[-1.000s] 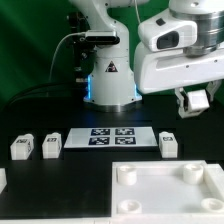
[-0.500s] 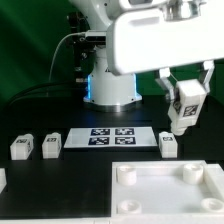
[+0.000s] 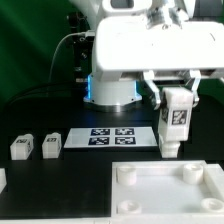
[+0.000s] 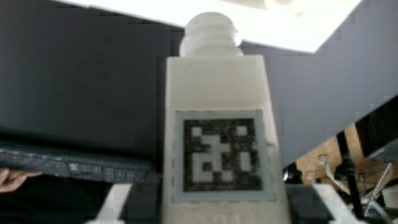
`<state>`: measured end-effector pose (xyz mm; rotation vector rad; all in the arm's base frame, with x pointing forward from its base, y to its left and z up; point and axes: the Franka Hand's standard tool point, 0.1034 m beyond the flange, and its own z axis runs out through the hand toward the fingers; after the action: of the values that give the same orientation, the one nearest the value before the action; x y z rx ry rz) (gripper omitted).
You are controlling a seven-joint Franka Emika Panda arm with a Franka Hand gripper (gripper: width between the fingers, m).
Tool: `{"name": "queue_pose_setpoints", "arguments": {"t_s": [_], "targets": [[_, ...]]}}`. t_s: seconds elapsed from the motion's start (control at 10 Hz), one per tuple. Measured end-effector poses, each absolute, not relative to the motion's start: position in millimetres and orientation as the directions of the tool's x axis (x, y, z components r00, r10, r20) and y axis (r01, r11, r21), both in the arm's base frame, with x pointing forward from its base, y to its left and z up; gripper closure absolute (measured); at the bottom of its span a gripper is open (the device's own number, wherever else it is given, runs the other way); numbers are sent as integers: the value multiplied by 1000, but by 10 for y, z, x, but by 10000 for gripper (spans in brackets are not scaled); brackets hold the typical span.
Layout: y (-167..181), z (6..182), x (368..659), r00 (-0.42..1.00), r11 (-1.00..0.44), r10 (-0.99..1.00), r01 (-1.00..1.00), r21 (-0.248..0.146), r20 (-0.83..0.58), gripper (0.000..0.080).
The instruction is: Assemble one leg
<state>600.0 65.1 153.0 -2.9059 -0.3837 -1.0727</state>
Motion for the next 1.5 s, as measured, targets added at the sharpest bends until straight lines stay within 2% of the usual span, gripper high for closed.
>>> {"name": "queue_pose_setpoints", "arguments": {"t_s": [0.3, 0.6, 1.2, 1.5], "targets": [[950, 1189, 5972, 784, -960, 233, 279, 8, 575, 507], [1360, 967, 6011, 787, -950, 232, 309, -40, 572, 507], [1333, 1058, 6210, 775, -955, 217, 295, -37, 593, 507], [1223, 1030, 6301, 776, -960, 203, 277, -34, 597, 507]]}}
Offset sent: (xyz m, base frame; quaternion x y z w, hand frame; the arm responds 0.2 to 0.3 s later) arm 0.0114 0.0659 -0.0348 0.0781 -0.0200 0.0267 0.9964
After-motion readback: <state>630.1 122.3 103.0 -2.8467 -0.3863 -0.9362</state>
